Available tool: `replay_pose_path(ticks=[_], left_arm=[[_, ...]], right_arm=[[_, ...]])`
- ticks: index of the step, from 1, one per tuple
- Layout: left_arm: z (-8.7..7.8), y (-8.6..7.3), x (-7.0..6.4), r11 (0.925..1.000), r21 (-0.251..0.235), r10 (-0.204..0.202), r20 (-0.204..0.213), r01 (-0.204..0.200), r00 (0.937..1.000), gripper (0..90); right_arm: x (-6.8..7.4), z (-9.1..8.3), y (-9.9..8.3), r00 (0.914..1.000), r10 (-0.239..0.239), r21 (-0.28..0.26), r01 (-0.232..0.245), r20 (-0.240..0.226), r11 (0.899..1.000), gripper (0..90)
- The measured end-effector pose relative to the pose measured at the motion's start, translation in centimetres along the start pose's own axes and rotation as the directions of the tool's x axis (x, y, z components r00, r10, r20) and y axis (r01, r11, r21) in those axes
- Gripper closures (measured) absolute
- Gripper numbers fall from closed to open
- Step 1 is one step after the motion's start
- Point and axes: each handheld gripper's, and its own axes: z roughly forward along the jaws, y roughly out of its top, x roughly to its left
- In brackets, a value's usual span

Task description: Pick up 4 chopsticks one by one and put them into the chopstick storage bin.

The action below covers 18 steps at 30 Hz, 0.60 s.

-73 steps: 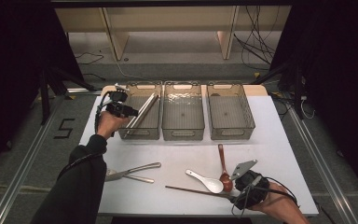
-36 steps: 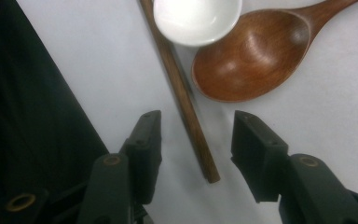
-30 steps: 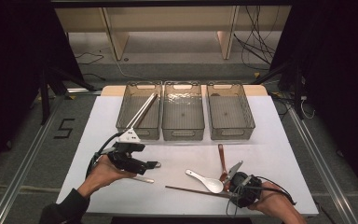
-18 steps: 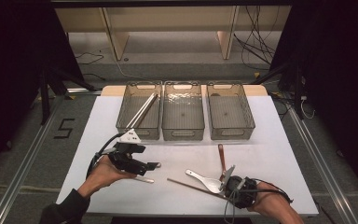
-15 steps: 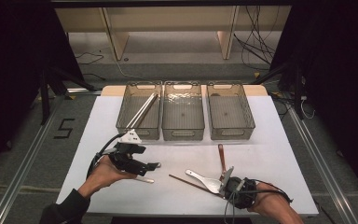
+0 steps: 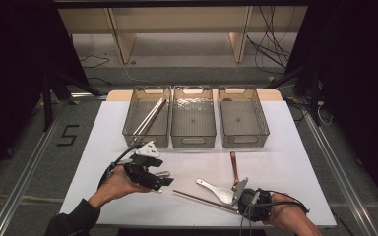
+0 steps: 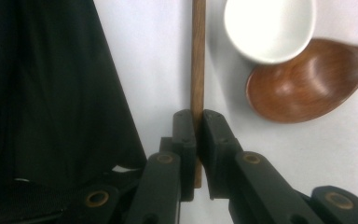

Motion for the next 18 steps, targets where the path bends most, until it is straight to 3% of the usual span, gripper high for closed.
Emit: replay_pose_path(ticks=[2, 9, 12, 14, 18], left_arm=[[0.4, 0.2, -0.4, 0.9990, 0.029, 0.035, 0.011, -0.036, 0.9993, 23.1], [1.7, 0.9, -2.1, 0.9925, 0.071, 0.094, 0.077, -0.100, 0.9926, 22.2], [2.1, 1.0, -2.4, 0.9864, 0.098, 0.122, 0.095, -0.132, 0.9880, 22.2], [2.4, 1.1, -2.8, 0.9785, 0.125, 0.153, 0.092, -0.164, 0.9839, 21.9], [2.8, 1.3, -3.4, 0.9666, 0.152, 0.190, 0.116, -0.206, 0.9750, 21.4]], right_arm=[[0.1, -0.2, 0.1, 1.0000, -0.005, -0.016, 0.005, -0.002, 1.000, 85.0], [0.6, -1.2, 0.7, 0.9994, -0.028, -0.061, 0.030, 0.018, 0.998, 85.0], [0.7, -1.5, 1.1, 0.9985, -0.036, -0.069, 0.039, 0.040, 0.997, 85.0], [0.6, -1.9, 1.4, 0.9970, -0.061, -0.061, 0.064, 0.047, 0.996, 85.0], [0.6, -2.2, 1.8, 0.9953, -0.069, -0.075, 0.074, 0.068, 0.994, 85.0]])
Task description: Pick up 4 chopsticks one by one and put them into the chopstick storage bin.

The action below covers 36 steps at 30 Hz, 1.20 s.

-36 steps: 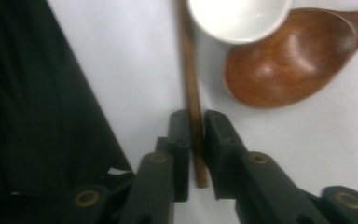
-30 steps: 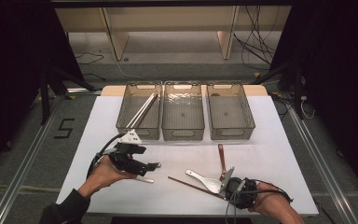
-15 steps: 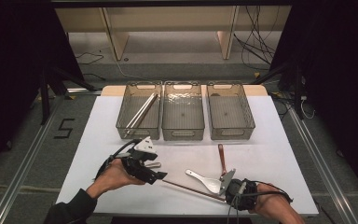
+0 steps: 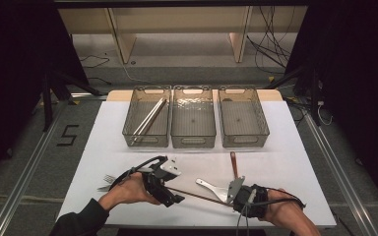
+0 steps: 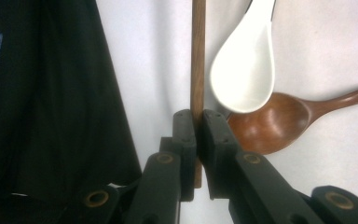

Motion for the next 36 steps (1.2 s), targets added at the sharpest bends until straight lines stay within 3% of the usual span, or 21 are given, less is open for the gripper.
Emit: replay_pose_path(ticks=[8, 14, 26, 36], left_arm=[[1.1, 0.5, -0.7, 0.9946, 0.077, 0.067, 0.026, -0.069, 0.9974, 25.5], [1.4, 0.5, -1.0, 0.9875, 0.109, 0.110, 0.041, -0.114, 0.9931, 37.7], [2.2, 0.6, -1.4, 0.9725, 0.162, 0.156, 0.078, -0.167, 0.9847, 59.1], [2.1, 0.6, -1.4, 0.9724, 0.165, 0.152, 0.089, -0.165, 0.9843, 76.4]], right_arm=[[0.0, 0.0, 0.7, 0.9999, -0.016, -0.001, 0.016, 0.001, 1.000, 85.0], [0.3, 0.0, 1.1, 0.9991, -0.042, -0.013, 0.042, 0.006, 0.999, 85.0], [0.7, 0.2, 1.4, 0.9977, -0.068, -0.021, 0.068, 0.002, 0.997, 85.0], [1.0, 0.4, 1.5, 0.9964, -0.085, -0.024, 0.084, -0.006, 0.996, 84.9]])
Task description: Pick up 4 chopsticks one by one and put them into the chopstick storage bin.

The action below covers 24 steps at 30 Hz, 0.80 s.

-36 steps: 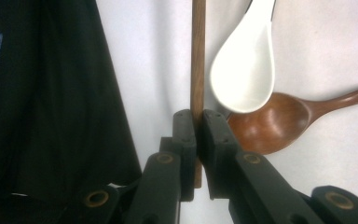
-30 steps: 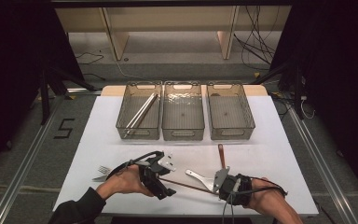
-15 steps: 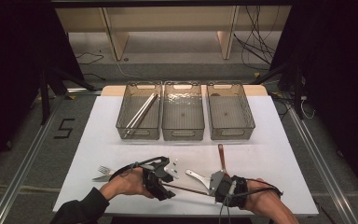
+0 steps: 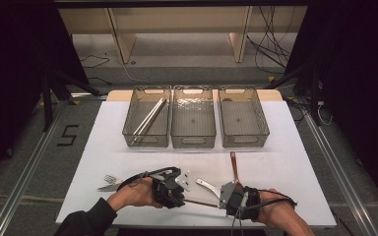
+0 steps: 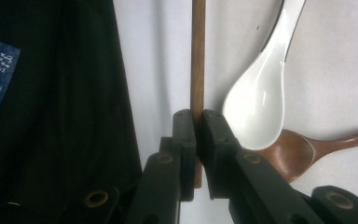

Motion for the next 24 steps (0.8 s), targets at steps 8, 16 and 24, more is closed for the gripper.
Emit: replay_pose_path(ticks=[8, 16, 24], left_arm=[[-0.3, -0.2, -0.1, 0.9990, -0.016, 0.043, 0.041, -0.042, 0.9982, 80.7], [-0.8, -0.7, 0.4, 0.9984, -0.056, 0.008, 0.058, -0.005, 0.9983, 85.0], [-2.7, -2.4, 2.9, 0.9812, -0.110, -0.162, -0.024, 0.159, 0.9864, 85.1]], right_arm=[[0.1, -0.1, -0.2, 0.9989, -0.039, -0.016, 0.039, 0.027, 0.999, 84.4], [-0.7, -0.9, -0.9, 0.9916, 0.062, -0.087, -0.052, 0.114, 0.995, 71.6], [-2.2, -2.1, -2.0, 0.9548, 0.248, -0.236, -0.206, 0.164, 0.950, 52.5]])
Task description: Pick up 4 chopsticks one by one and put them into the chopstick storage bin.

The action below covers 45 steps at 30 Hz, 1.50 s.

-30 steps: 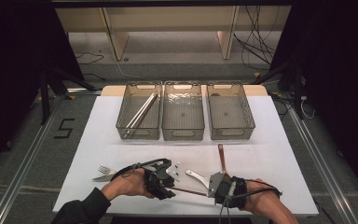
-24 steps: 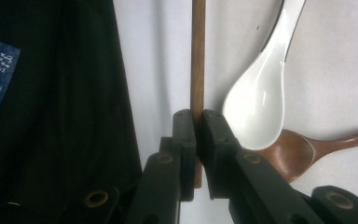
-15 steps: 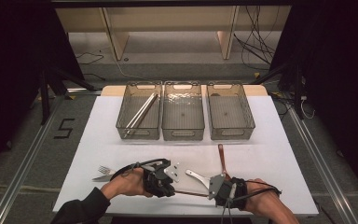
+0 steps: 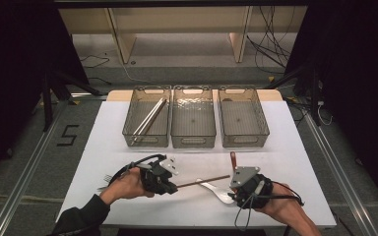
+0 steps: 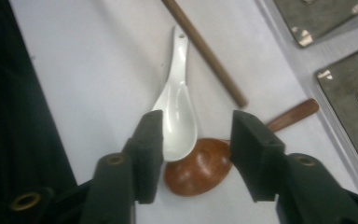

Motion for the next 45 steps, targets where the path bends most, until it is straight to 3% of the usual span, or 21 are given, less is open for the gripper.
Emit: replay_pose_path(ticks=[5, 9, 13, 15, 19, 21, 28, 31, 36, 41, 45], left_arm=[[-1.3, -0.6, 1.3, 0.9951, -0.052, -0.087, -0.055, 0.084, 0.9947, 85.0], [-2.1, -1.1, 2.3, 0.9823, -0.103, -0.166, -0.090, 0.157, 0.9820, 85.0], [-2.7, -1.4, 2.9, 0.9706, -0.138, -0.214, -0.123, 0.197, 0.9690, 85.0], [-3.0, -1.5, 3.2, 0.9601, -0.167, -0.246, -0.128, 0.224, 0.9606, 85.0], [-3.6, -1.7, 3.8, 0.9497, -0.194, -0.276, -0.149, 0.246, 0.9495, 85.0], [-3.9, -1.8, 4.1, 0.9502, -0.196, -0.275, -0.163, 0.242, 0.9475, 85.0], [-5.2, -2.0, 5.3, 0.9267, -0.240, -0.335, -0.181, 0.289, 0.9246, 85.0], [-5.9, -2.1, 6.0, 0.9203, -0.253, -0.350, -0.192, 0.298, 0.9170, 85.1], [-6.9, -2.5, 7.6, 0.8960, -0.287, -0.403, -0.205, 0.339, 0.8919, 85.1], [-7.4, -2.8, 9.6, 0.8646, -0.317, -0.465, -0.211, 0.390, 0.8599, 85.1], [-7.7, -2.8, 11.1, 0.8503, -0.326, -0.495, -0.228, 0.413, 0.8388, 85.0]], right_arm=[[-0.3, 0.3, -0.4, 0.9981, 0.059, -0.007, -0.058, 0.020, 0.998, 45.7], [-0.4, 0.5, -0.7, 0.9941, 0.108, -0.010, -0.108, 0.009, 0.994, 42.7], [-0.6, 0.8, -0.8, 0.9907, 0.136, -0.015, -0.136, 0.011, 0.991, 41.0], [-0.7, 0.8, -1.0, 0.9891, 0.146, -0.014, -0.146, 0.015, 0.989, 39.6], [-0.9, 1.0, -1.1, 0.9856, 0.169, -0.015, -0.169, 0.014, 0.986, 37.5], [-0.8, 1.0, -1.1, 0.9847, 0.174, -0.014, -0.174, 0.011, 0.985, 36.9], [-0.9, 0.9, -1.2, 0.9834, 0.180, -0.013, -0.180, 0.021, 0.984, 35.2], [-1.2, 0.8, -1.3, 0.9795, 0.199, -0.023, -0.199, 0.029, 0.980, 35.0], [-1.2, 0.9, -1.4, 0.9791, 0.202, -0.020, -0.201, 0.026, 0.979, 34.7], [-1.2, 0.9, -1.5, 0.9794, 0.201, -0.016, -0.201, 0.023, 0.980, 34.7], [-1.2, 0.9, -1.5, 0.9790, 0.203, -0.015, -0.202, 0.019, 0.979, 34.7]])
